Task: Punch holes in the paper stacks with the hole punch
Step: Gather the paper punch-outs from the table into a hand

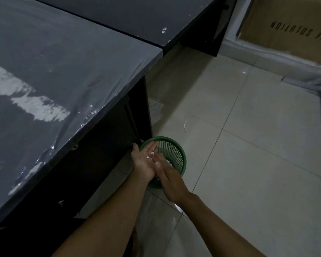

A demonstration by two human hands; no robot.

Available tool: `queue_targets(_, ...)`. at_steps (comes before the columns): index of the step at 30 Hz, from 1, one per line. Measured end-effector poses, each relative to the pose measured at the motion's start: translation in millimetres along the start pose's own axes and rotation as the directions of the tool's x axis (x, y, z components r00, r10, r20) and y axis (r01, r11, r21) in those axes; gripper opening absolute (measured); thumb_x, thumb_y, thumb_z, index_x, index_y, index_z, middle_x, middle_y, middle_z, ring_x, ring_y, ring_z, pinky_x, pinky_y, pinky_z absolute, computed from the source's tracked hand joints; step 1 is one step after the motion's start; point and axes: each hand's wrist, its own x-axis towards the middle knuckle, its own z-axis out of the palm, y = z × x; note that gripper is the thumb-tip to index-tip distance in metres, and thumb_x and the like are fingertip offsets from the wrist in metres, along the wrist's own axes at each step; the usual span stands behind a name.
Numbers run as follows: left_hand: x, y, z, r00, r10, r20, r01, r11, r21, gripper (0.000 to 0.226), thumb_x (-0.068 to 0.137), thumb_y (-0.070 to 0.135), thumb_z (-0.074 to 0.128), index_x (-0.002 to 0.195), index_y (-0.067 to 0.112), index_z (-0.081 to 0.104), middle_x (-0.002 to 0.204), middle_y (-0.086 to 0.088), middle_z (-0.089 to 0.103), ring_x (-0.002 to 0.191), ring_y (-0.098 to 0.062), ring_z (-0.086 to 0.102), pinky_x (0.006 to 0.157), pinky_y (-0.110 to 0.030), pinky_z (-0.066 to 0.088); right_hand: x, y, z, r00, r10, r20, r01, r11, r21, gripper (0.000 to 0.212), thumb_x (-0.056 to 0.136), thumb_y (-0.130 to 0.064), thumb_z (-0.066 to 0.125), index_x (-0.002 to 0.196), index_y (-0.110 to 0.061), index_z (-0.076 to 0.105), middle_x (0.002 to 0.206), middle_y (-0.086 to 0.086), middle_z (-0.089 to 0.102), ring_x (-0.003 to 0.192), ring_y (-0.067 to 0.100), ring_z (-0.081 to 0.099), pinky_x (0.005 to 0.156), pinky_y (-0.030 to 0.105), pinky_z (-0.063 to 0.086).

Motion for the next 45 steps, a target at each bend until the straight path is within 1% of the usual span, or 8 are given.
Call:
queue_targets(11,27.2,-0.2,-7.5,0.998,-0.043,-0.037,0.046,0.995,0.088,0.090,0.098,0.069,0.018,0.151,-0.002,0.035,0.157,-0.020,0.036,0.148,-0.034,0.027,0.123,-0.048,0.016,-5.8,16.1,25.6,0.987,-0.157,-0.039,0.156,0.987,-0.025,0.048,0.109,-0.041,0.027,0.156,-0.031,0.027,0.162,-0.014,0.026,0.149,0.006,0.021,0.122,0.029,0.019)
queue_targets(17,28.9,-3.1,-12.8,0.998,-0.058,-0.024,0.060,0.995,0.076,0.090,0.094,0.074,0.026,0.149,0.004,0.041,0.150,-0.018,0.044,0.134,-0.036,0.045,0.113,-0.049,0.036,3.9,22.3,22.4,0.985,0.148,-0.087,-0.138,0.984,0.111,0.059,0.103,-0.058,0.023,0.156,-0.031,0.028,0.160,-0.010,0.031,0.147,0.004,0.025,0.122,0.038,0.023)
queue_targets(23,31.5,-1.0,-6.3,0.997,-0.075,-0.013,0.076,0.995,0.070,0.091,0.097,0.071,0.018,0.153,0.001,0.031,0.158,-0.022,0.033,0.147,-0.038,0.030,0.120,-0.052,0.021,2.0,19.5,27.2,0.995,-0.077,-0.062,0.077,0.997,-0.007,0.050,0.108,-0.048,0.023,0.155,-0.032,0.030,0.160,-0.015,0.028,0.149,0.002,0.019,0.122,0.034,0.018)
queue_targets(28,30.6,2.9,-4.6,0.998,-0.048,0.031,0.045,0.997,0.064,0.094,0.092,0.077,0.018,0.154,0.008,0.034,0.158,-0.018,0.034,0.146,-0.037,0.030,0.116,-0.054,0.025,10.0,24.7,26.8,0.988,0.072,-0.134,-0.072,0.997,0.002,0.059,0.103,-0.060,0.018,0.155,-0.033,0.028,0.162,-0.015,0.023,0.149,0.001,0.014,0.123,0.041,0.020)
queue_targets(33,33.7,10.2,-3.7,0.999,-0.031,0.014,0.030,0.998,0.054,0.094,0.093,0.078,0.017,0.151,0.007,0.037,0.158,-0.020,0.034,0.148,-0.035,0.029,0.121,-0.051,0.021,8.0,27.6,31.1,0.976,-0.189,-0.113,0.178,0.979,-0.100,0.048,0.109,-0.044,0.025,0.156,-0.034,0.025,0.163,-0.016,0.022,0.151,0.008,0.013,0.123,0.030,0.014)
queue_targets(38,28.9,6.7,-10.5,0.998,-0.026,0.059,0.022,0.998,0.062,0.095,0.089,0.081,0.022,0.150,0.011,0.040,0.156,-0.017,0.038,0.146,-0.033,0.032,0.116,-0.049,0.025,14.0,29.9,30.0,0.976,0.129,-0.175,-0.123,0.991,0.045,0.047,0.103,-0.061,0.018,0.147,-0.048,0.029,0.160,-0.006,0.031,0.147,0.009,0.025,0.120,0.044,0.027)
queue_targets(42,26.2,5.2,-11.6,0.998,-0.043,0.039,0.039,0.995,0.091,0.095,0.092,0.079,0.019,0.150,0.007,0.039,0.157,-0.020,0.036,0.146,-0.038,0.031,0.116,-0.052,0.026,12.9,28.4,34.5,0.991,-0.050,-0.126,0.051,0.999,0.009,0.050,0.107,-0.051,0.024,0.154,-0.033,0.030,0.160,-0.013,0.027,0.148,0.001,0.019,0.122,0.028,0.017)
queue_targets(45,24.6,7.0,-11.2,0.998,-0.046,0.041,0.042,0.994,0.102,0.094,0.093,0.077,0.017,0.151,0.005,0.038,0.157,-0.022,0.033,0.147,-0.038,0.029,0.117,-0.051,0.024,17.6,32.0,40.4,0.998,-0.039,-0.045,0.040,0.999,0.028,0.054,0.107,-0.050,0.020,0.154,-0.025,0.032,0.160,-0.006,0.030,0.149,0.007,0.021,0.123,0.036,0.017)
